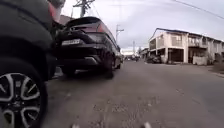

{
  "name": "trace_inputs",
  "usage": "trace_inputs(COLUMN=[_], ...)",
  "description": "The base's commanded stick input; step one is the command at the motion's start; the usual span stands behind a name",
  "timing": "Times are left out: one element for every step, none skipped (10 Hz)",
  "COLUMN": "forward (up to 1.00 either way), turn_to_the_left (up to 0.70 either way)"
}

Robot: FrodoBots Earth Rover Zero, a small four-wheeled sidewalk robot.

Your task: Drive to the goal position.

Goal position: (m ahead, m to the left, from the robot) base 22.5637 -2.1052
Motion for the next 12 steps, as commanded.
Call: trace_inputs(forward=[0.70,0.70,0.70,0.70,0.70,0.70,0.70,0.70,0.70,0.70,0.70,0.70], turn_to_the_left=[-0.35,-0.35,-0.35,-0.35,-0.33,0.00,0.00,0.00,0.00,0.00,0.00,0.00])
